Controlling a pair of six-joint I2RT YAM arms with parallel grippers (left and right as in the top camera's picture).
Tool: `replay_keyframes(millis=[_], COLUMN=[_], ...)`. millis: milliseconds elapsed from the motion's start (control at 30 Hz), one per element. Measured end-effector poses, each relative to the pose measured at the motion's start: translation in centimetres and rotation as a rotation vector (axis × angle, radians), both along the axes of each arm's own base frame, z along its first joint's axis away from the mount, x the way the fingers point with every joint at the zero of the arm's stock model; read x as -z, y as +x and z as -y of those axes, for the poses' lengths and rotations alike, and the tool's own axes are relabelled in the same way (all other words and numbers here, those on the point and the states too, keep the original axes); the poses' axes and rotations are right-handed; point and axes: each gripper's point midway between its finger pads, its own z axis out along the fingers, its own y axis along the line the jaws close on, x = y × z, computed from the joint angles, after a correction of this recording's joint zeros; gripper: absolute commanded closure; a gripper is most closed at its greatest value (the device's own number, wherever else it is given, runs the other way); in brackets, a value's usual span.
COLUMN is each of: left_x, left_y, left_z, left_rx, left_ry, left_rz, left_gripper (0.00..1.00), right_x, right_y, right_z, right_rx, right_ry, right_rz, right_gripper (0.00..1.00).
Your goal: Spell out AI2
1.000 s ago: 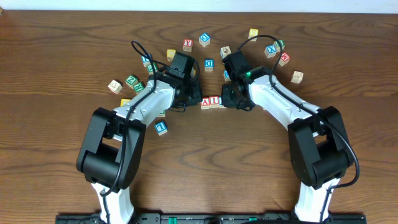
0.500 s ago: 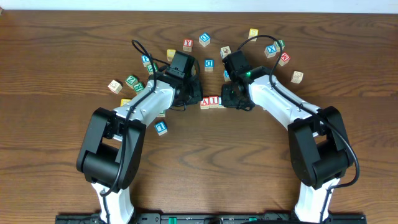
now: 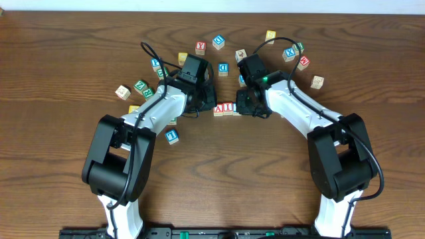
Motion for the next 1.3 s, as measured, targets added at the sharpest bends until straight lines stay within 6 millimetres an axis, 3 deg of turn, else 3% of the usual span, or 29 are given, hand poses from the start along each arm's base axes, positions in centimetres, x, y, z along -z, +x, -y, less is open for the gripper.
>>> replay_keyframes(millis=[200,533,833,1100,1300], left_x=[0.1,1.0,1.0,1.1,1.1], left_y=[0.2,0.4,0.4,0.4,0.4], left_z=[-0.6,-4.7,-4.9,-5.1,-5.1], left_rx=[-0.021,-0.190,-0.210,-0.214,-0.215], left_ry=[0.018,0.110,0.114,0.124,0.125], left_rz=[0.001,-0.050,-0.053,-0.052,-0.052], left_gripper=[0.93,0.93,0.92,0.93,0.93], right_x=[0.1,0.0,-0.3,0.0,0.1], right_y=[-0.2,-1.5,-2.4,-2.7,-2.6], right_z=[0.2,0.8,0.7,-1.5,-1.8], right_rx=[-0.026,-0.049,-0.056,-0.105,-0.109], right_ry=[-0.015,-0.045,-0.034,-0.012,-0.008], right_rz=[-0.006,-0.061,-0.102,-0.071,-0.062], right_gripper=[0.82,0.89,0.89,0.87,0.87])
